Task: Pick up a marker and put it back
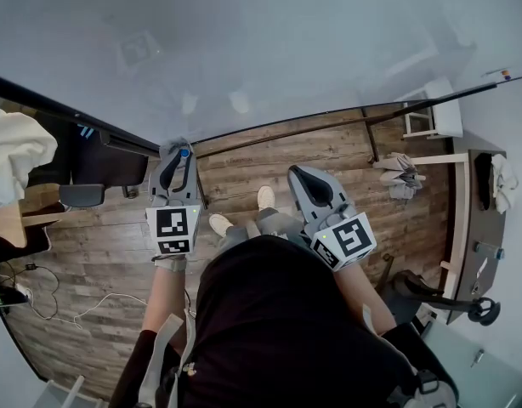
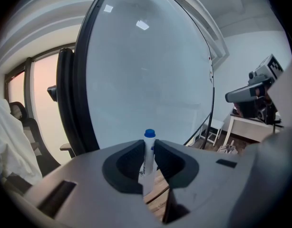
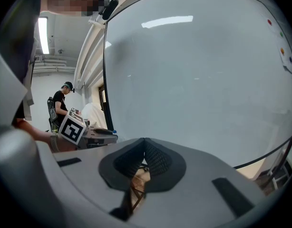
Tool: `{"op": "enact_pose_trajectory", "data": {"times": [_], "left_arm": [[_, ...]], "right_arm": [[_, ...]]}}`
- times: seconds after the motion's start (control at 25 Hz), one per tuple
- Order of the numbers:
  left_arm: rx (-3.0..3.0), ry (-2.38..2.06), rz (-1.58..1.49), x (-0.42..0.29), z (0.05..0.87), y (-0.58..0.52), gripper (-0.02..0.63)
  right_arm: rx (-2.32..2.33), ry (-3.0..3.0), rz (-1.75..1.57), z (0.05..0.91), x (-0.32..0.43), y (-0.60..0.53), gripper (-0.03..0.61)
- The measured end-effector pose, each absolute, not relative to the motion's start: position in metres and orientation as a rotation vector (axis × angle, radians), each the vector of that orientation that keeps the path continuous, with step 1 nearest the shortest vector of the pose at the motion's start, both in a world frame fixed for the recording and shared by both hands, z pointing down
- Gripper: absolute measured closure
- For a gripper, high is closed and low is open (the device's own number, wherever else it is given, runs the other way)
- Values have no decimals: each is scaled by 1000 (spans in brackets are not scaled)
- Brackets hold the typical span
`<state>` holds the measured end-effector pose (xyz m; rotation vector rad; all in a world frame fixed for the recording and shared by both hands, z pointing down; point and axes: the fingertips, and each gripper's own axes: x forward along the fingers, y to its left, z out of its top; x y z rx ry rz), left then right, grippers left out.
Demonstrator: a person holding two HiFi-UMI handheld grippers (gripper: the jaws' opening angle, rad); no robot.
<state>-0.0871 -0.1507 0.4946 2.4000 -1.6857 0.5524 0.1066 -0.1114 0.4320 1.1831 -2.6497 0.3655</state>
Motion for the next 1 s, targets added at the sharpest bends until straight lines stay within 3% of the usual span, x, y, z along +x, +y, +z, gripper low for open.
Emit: {"op": "enact_pose_trajectory", "data": {"times": [1.0], "left_arm": [[2396, -1759, 552, -91, 480, -155, 523]], "right_arm": [[1153, -2669, 334, 425, 104, -113, 565]]}}
